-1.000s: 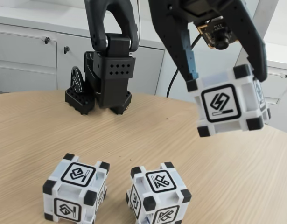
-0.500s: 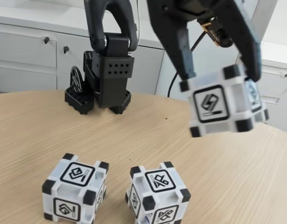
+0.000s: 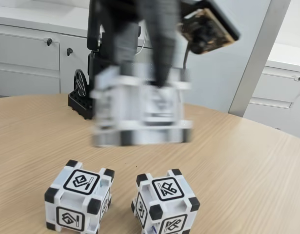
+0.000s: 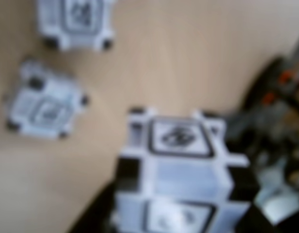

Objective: Stack cubes from left to right.

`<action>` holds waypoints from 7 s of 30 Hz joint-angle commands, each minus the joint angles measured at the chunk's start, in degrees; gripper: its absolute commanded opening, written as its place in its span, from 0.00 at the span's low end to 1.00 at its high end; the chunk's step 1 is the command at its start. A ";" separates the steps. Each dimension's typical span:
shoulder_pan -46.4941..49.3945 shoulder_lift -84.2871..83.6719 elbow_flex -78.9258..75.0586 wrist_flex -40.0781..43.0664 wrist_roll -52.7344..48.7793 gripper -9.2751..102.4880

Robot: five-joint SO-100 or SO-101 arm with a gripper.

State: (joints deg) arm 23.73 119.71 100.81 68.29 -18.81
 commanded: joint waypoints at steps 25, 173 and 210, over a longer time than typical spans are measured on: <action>8.09 2.11 12.30 0.09 -6.06 0.22; -3.60 14.06 8.88 -0.18 8.70 0.38; -17.75 -15.91 8.88 -4.57 20.57 0.39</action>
State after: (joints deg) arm 5.10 105.73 112.76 64.42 2.64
